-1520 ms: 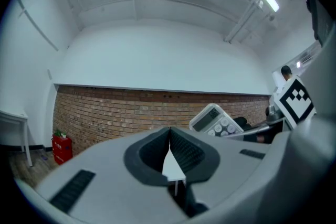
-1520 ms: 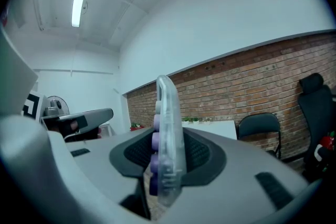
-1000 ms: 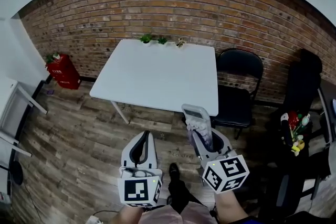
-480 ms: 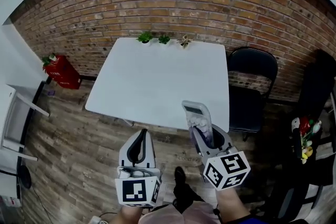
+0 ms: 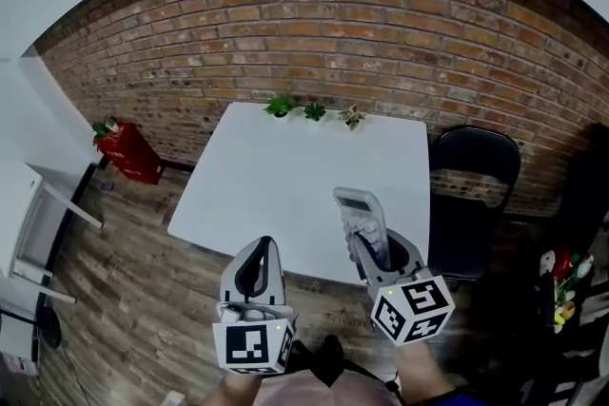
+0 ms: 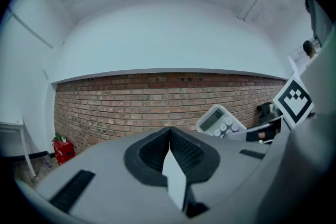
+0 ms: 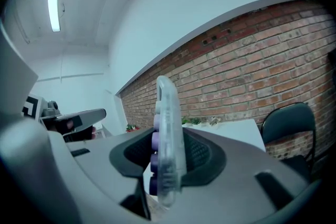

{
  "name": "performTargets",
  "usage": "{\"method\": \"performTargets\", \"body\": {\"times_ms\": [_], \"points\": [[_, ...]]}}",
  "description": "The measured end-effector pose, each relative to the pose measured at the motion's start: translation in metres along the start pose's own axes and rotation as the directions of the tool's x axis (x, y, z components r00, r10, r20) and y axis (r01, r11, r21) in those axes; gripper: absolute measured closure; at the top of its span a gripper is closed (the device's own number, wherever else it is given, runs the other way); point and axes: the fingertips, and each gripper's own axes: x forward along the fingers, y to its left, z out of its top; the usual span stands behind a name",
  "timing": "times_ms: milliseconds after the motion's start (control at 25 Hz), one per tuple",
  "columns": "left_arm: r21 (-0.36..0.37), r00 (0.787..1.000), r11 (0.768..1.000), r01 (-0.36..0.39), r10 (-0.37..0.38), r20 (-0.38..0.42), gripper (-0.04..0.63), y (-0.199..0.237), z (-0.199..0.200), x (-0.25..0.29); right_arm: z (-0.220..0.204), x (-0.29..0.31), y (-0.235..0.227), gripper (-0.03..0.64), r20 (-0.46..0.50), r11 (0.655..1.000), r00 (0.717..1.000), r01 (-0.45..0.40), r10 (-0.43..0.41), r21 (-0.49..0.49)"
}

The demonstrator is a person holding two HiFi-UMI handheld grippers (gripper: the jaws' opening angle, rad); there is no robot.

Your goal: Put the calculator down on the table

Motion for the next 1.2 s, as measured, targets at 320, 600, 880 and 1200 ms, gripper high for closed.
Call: {"method": "performTargets", "body": {"times_ms": [320, 600, 880, 1200], "points": [[-0.016, 1.000, 1.000, 0.007, -0.007, 0.016, 0.583, 0.030, -0.006, 0.042, 0.011, 0.048, -0.006, 0.482, -0.002, 1.000, 1.000, 0.021, -0.021, -0.020], [-0.037, 0.995, 0.995, 0.097, -0.096, 0.020, 0.583, 0.061, -0.019, 0.113, 0.010, 0.108, -0.023, 0.482, -0.031, 0.993, 0.992, 0.119, -0.119, 0.004], [-0.068, 0.975, 0.974, 0.216, -0.212, 0.065, 0.583, 0.086, -0.008, 0.180, 0.034, 0.151, -0.037, 0.482, -0.008, 0.966, 0.966, 0.257, -0.257, 0.014], [-0.031, 0.941, 0.941, 0.336, -0.334, 0.058, 0.583, 0.098, -0.011, 0.222, 0.053, 0.171, -0.044, 0.482, 0.016, 0.924, 0.923, 0.383, -0.383, 0.016]]}}
